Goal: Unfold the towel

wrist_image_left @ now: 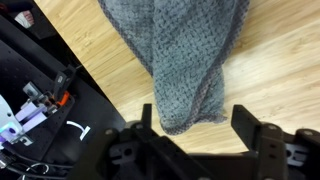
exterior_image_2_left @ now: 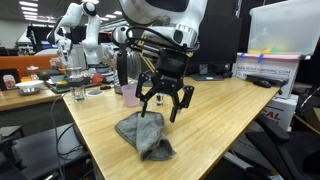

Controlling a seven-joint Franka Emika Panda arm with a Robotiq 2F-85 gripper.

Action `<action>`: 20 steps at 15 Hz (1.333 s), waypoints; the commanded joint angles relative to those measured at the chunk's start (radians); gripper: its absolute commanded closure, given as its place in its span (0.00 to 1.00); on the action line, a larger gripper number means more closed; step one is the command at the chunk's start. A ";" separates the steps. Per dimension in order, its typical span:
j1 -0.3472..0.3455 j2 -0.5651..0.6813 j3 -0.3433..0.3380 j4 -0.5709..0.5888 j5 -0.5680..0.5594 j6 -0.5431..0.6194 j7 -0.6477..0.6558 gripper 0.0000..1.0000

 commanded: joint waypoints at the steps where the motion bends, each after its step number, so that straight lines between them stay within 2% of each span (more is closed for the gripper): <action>1: -0.011 -0.010 0.007 -0.017 0.021 0.016 0.014 0.00; 9: -0.027 -0.006 -0.006 -0.035 0.038 0.015 0.061 0.00; 20: -0.057 0.000 -0.013 -0.082 0.116 0.015 0.084 0.00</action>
